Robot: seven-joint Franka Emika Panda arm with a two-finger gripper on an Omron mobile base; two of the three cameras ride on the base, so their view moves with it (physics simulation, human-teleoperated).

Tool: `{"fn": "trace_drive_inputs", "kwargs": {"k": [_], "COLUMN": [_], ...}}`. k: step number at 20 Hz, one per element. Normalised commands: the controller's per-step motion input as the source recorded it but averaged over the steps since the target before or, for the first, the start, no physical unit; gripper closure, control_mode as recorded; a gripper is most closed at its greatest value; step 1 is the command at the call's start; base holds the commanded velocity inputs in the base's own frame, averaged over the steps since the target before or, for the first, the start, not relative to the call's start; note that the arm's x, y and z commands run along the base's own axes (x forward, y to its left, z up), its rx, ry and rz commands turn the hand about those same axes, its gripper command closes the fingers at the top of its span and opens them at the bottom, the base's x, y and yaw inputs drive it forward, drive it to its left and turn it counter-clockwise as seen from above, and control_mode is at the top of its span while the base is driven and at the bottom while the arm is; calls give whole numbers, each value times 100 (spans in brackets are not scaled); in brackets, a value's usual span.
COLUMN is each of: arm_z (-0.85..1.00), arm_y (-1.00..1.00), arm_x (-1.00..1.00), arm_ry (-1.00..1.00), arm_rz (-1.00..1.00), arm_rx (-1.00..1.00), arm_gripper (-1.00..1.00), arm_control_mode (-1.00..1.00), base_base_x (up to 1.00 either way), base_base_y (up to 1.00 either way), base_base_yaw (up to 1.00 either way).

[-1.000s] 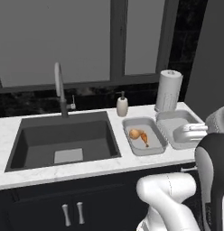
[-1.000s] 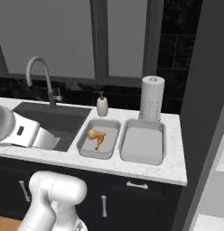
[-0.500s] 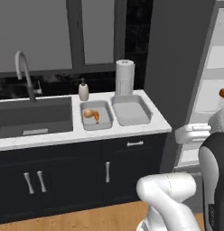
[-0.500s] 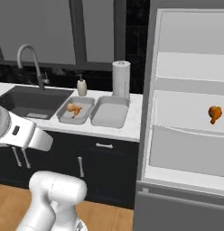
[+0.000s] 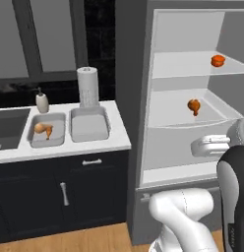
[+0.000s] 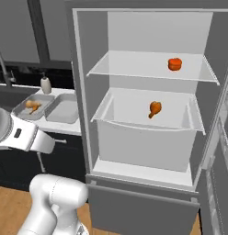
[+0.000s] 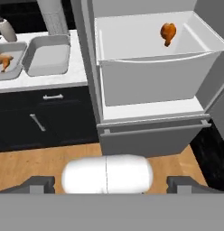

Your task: Place one squash and one chicken drumstick in each tupperware on the nearby counter, to pack two identical lunches.

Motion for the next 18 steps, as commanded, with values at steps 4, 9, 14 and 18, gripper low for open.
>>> {"fn": "trace_drive_inputs", "kwargs": {"k": [4,9,14,18], "arm_z": [0,0,0,0], "arm_y": [0,0,0,0], "arm_x": [0,0,0,0], "arm_ry": [0,0,0,0], "arm_rz": [0,0,0,0], "arm_rx": [0,0,0,0], "arm_gripper": [-100,-100,-100,-100], "arm_control_mode": [100,100,100,100], "base_base_x": [34,70,35,61], "base_base_y": [-80,-36,-53,-29], "base_base_yaw": [0,0,0,0]}}
